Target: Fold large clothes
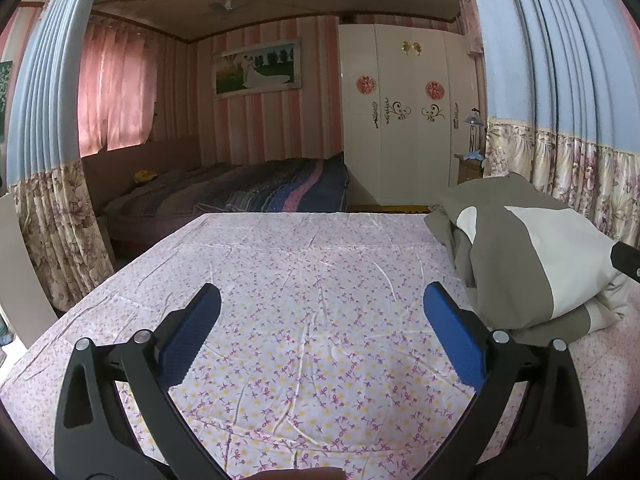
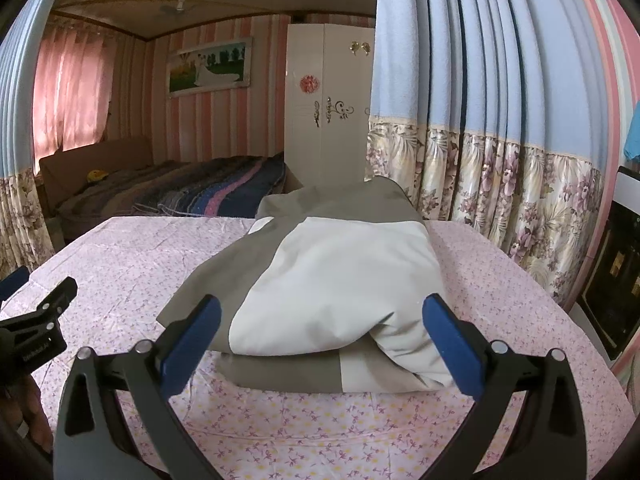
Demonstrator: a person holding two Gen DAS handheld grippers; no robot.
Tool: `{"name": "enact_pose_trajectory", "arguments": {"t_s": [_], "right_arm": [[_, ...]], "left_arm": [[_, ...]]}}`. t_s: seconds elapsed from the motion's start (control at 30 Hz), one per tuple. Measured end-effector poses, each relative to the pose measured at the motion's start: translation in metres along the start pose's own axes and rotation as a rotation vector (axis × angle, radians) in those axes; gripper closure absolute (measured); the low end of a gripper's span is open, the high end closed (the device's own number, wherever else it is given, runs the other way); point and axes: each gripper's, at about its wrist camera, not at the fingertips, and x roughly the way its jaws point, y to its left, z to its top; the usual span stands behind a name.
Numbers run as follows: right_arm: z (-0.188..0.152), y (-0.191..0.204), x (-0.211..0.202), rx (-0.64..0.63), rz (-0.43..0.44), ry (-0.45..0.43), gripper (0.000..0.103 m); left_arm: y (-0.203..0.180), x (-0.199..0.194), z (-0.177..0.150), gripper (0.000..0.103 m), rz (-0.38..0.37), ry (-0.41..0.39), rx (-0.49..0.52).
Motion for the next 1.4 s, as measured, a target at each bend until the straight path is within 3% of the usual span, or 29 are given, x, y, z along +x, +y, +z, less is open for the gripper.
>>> {"name": "enact_pose_trajectory", "arguments": {"t_s": [1.4], "right_arm": [[0.0009,-0.0002,-0.0010,-0.026,-0.006,-0.014,0.002]], "left_arm": [[0.0048,0.0001,0.0008,0.003,0.005,-0.009,0.007]]}}
